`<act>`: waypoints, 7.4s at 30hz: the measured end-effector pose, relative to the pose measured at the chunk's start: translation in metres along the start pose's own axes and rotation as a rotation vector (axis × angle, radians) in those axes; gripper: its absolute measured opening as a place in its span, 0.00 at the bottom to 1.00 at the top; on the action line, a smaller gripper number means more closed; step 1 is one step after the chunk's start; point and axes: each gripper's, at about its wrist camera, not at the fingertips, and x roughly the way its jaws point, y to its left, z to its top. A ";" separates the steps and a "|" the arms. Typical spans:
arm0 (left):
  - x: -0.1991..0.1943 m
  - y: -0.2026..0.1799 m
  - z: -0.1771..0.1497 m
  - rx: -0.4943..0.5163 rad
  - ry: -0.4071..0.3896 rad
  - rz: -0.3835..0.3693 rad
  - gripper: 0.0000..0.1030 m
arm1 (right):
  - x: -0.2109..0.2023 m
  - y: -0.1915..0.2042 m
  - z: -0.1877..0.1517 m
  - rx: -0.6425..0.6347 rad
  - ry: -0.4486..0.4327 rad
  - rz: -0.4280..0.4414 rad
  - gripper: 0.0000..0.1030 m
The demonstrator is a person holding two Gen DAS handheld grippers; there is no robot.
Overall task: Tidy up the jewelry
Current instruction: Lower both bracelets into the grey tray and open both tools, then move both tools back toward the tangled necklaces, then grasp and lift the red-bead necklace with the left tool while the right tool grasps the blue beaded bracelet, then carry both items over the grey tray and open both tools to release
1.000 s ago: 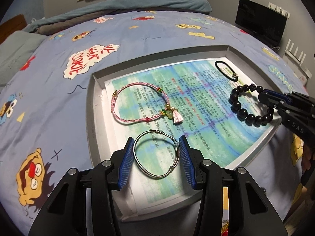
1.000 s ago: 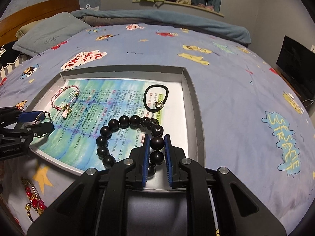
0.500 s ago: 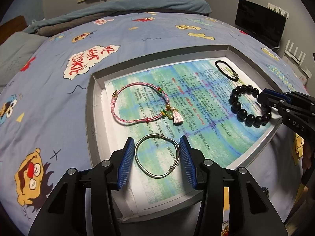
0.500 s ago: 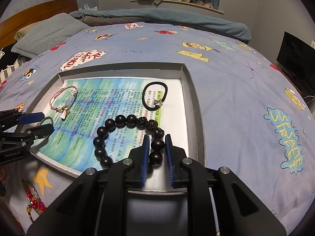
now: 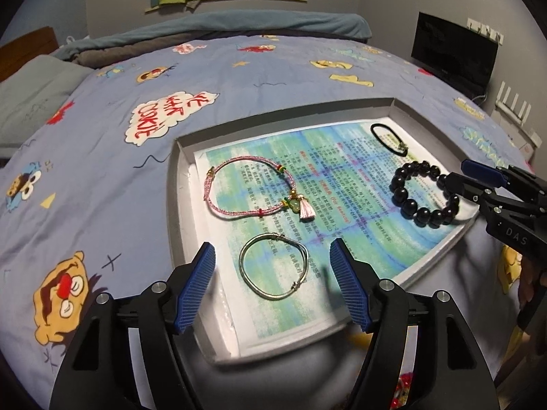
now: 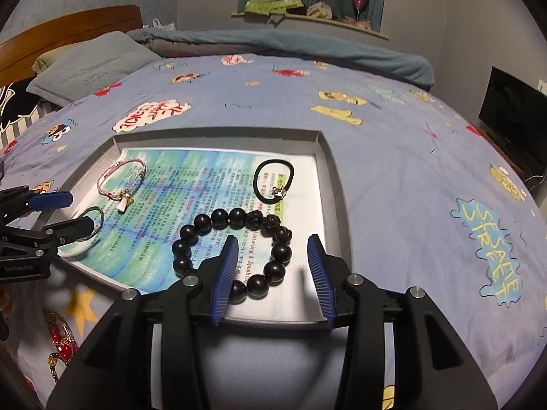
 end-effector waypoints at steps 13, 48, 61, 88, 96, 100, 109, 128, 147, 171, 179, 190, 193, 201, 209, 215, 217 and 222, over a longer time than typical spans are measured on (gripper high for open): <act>-0.035 0.007 -0.004 -0.028 -0.075 0.037 0.87 | -0.030 -0.012 -0.006 0.066 -0.065 0.027 0.89; -0.095 -0.010 -0.100 0.006 -0.117 0.054 0.90 | -0.089 -0.004 -0.086 0.048 -0.067 0.047 0.95; -0.076 -0.023 -0.131 0.010 -0.033 0.004 0.90 | -0.083 0.027 -0.114 -0.029 -0.021 0.095 0.95; -0.062 -0.050 -0.114 0.103 -0.018 -0.117 0.35 | -0.078 0.029 -0.118 -0.034 -0.016 0.101 0.95; -0.052 -0.058 -0.106 0.131 -0.012 -0.104 0.27 | -0.079 0.026 -0.118 -0.029 -0.020 0.098 0.95; -0.053 -0.062 -0.104 0.161 -0.006 -0.110 0.09 | -0.080 0.024 -0.118 -0.030 -0.027 0.093 0.95; -0.082 -0.061 -0.092 0.157 -0.084 -0.141 0.09 | -0.081 0.023 -0.118 -0.028 -0.029 0.093 0.95; -0.139 -0.058 -0.055 0.166 -0.236 -0.151 0.09 | -0.075 0.046 -0.108 -0.063 -0.009 0.192 0.73; -0.151 -0.043 -0.039 0.139 -0.275 -0.136 0.09 | -0.066 0.072 -0.086 -0.112 0.005 0.268 0.08; -0.172 -0.040 -0.003 0.185 -0.287 -0.120 0.09 | -0.117 0.035 0.009 -0.105 -0.161 0.239 0.06; -0.163 -0.037 0.037 0.204 -0.282 -0.152 0.09 | -0.104 0.021 0.048 -0.089 -0.173 0.233 0.06; -0.116 -0.035 0.105 0.215 -0.261 -0.147 0.09 | -0.048 0.010 0.090 -0.064 -0.150 0.225 0.06; -0.095 -0.038 0.118 0.225 -0.239 -0.131 0.09 | -0.027 0.011 0.094 -0.068 -0.129 0.230 0.06; -0.027 -0.039 0.140 0.224 -0.172 -0.149 0.09 | 0.015 0.012 0.098 -0.046 -0.069 0.319 0.06; 0.022 -0.034 0.136 0.221 -0.084 -0.150 0.09 | 0.041 0.024 0.089 -0.128 -0.004 0.342 0.06; 0.049 -0.028 0.122 0.219 -0.018 -0.135 0.09 | 0.055 0.023 0.085 -0.135 0.058 0.338 0.06; 0.055 -0.026 0.119 0.220 -0.005 -0.124 0.09 | 0.056 0.022 0.084 -0.131 0.061 0.334 0.06; 0.065 -0.021 0.111 0.206 0.024 -0.117 0.09 | 0.062 0.018 0.079 -0.119 0.084 0.325 0.06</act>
